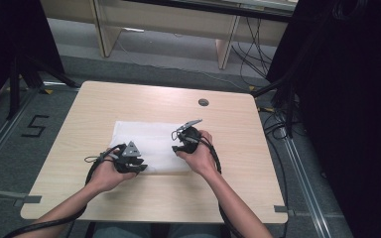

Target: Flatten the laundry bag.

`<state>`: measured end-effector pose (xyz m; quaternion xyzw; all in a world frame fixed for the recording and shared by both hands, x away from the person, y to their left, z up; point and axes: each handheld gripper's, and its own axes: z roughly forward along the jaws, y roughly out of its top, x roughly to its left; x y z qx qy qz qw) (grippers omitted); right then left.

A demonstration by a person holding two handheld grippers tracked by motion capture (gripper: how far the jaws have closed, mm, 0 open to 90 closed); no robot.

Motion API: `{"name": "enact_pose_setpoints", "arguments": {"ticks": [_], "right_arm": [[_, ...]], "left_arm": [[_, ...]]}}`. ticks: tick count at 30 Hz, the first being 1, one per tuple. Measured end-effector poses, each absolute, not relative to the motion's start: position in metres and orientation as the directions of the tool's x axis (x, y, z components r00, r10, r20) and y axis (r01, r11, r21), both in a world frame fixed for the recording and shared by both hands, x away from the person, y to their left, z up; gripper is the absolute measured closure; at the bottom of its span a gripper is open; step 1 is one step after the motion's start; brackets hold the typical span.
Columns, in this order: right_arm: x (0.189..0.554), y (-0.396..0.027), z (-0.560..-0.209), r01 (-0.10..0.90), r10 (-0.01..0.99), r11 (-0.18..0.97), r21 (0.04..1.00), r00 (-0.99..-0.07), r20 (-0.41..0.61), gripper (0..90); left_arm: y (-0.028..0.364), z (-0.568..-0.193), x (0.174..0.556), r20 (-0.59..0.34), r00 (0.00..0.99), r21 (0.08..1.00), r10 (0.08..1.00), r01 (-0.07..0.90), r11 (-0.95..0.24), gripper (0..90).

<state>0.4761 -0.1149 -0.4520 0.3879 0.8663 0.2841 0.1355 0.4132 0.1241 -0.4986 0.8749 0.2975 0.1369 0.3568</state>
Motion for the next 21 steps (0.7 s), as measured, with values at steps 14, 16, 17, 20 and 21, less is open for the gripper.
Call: {"name": "enact_pose_setpoints", "arguments": {"ticks": [14,16,17,20,21], "right_arm": [[0.483,-0.102,-0.453,0.582,0.749,0.54,0.608,-0.662,-0.031,49.4],[0.484,-0.103,-0.453,0.577,0.749,0.545,0.608,-0.661,-0.044,49.4],[0.484,-0.102,-0.453,0.572,0.752,0.542,0.615,-0.658,-0.05,49.4],[0.486,-0.102,-0.452,0.564,0.736,0.554,0.613,-0.675,-0.045,49.6],[0.485,-0.102,-0.451,0.576,0.745,0.541,0.613,-0.666,-0.031,49.5]], "left_arm": [[0.125,-0.508,0.414,-0.012,0.8,0.692,0.6,0.44,-0.573,72.2],[0.125,-0.508,0.413,-0.011,0.809,0.689,0.588,0.432,-0.581,72.7],[0.124,-0.507,0.412,-0.03,0.813,0.681,0.581,0.442,-0.583,73.3],[0.124,-0.506,0.411,-0.022,0.837,0.668,0.546,0.419,-0.615,75.5],[0.123,-0.506,0.409,-0.025,0.837,0.673,0.547,0.418,-0.61,75.5]]}}
